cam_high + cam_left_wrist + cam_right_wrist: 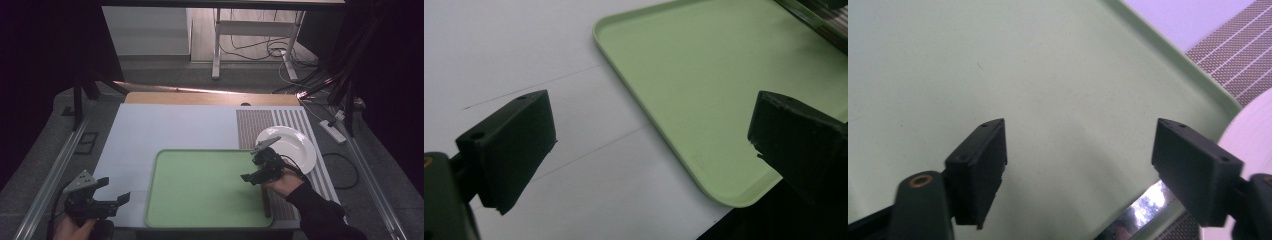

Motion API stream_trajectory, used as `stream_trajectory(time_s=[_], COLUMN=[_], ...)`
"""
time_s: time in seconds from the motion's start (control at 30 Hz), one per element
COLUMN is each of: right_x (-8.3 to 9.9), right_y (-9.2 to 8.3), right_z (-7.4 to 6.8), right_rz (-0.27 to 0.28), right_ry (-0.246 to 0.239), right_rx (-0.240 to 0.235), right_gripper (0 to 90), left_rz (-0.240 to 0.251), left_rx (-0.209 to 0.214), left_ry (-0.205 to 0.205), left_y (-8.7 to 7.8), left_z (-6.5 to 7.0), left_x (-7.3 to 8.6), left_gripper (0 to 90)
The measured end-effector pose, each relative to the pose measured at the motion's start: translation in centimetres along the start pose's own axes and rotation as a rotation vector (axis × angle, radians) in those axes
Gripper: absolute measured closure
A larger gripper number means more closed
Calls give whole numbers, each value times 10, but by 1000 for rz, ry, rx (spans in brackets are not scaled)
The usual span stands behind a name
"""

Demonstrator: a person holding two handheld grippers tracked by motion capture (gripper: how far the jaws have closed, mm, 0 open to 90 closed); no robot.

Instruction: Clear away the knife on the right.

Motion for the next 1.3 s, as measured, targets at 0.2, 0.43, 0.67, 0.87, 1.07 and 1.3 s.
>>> stream_trajectory(time_s=[0.2, 0.43, 0.67, 0.87, 1.07, 1.3], right_x=[-1, -3, 0, 5, 10, 14], right_y=[-4, -14, -21, -23, -27, -35], right_z=[-2, -3, -4, -3, 2, 7], right_rz=[9, 46, 66, 72, 85, 119], right_ry=[2, 10, 30, 40, 51, 67], right_rx=[-5, -14, -12, 8, 52, 75], right_gripper=[200, 152, 115, 66, 12, 0], left_rz=[2, 7, 15, 16, 21, 23], left_rx=[3, 7, 11, 7, 8, 11], left_ry=[-4, -9, -19, -26, -38, -38], left_y=[0, -1, -2, -2, -2, -2], left_z=[0, -1, -1, -2, -3, -3], left_x=[0, 0, -1, -1, -1, -1], left_gripper=[47, 47, 48, 38, 31, 25])
Point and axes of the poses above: each handheld gripper's, and its own axes: y roughly forward along the jaws, x roughly out of its underside, z roughly to its right, the point moved 10 cm from there along y, roughly forward along the jaws, and after that the axes turned 2 degrees about -x, right-handed, at the moved point
